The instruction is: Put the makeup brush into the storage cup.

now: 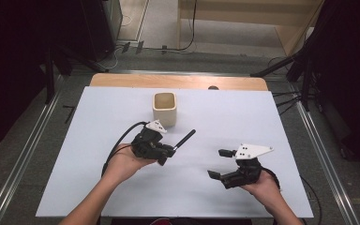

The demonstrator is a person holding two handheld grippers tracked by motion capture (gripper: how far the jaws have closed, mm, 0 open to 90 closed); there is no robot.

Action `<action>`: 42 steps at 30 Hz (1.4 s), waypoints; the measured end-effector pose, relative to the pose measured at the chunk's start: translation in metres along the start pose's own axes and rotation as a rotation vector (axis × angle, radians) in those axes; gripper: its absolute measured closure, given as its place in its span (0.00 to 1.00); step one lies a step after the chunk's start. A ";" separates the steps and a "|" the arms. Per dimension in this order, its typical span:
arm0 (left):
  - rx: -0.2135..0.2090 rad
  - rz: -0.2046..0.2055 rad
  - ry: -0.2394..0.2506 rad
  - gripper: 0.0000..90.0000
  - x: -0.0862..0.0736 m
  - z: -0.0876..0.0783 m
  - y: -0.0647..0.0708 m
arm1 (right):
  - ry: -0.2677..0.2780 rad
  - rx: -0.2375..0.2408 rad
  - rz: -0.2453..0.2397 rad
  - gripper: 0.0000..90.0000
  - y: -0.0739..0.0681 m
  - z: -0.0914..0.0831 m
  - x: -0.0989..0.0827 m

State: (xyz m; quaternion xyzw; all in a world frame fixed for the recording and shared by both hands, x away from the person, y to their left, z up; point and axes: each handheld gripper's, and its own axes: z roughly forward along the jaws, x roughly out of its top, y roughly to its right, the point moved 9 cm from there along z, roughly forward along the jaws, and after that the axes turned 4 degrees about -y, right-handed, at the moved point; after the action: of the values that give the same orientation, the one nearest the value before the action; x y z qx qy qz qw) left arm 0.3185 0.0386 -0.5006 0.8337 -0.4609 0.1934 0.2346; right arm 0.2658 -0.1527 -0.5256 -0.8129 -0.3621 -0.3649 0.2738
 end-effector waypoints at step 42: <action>-0.045 0.199 -0.117 0.87 -0.046 -0.021 0.009 | -0.006 0.120 -0.110 0.16 -0.019 0.026 0.028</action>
State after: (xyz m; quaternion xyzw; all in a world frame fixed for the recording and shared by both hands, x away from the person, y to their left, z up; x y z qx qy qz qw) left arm 0.2858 0.0772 -0.5064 0.7882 -0.5586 0.1564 0.2056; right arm 0.2745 -0.1122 -0.5155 -0.7750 -0.4282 -0.3546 0.3005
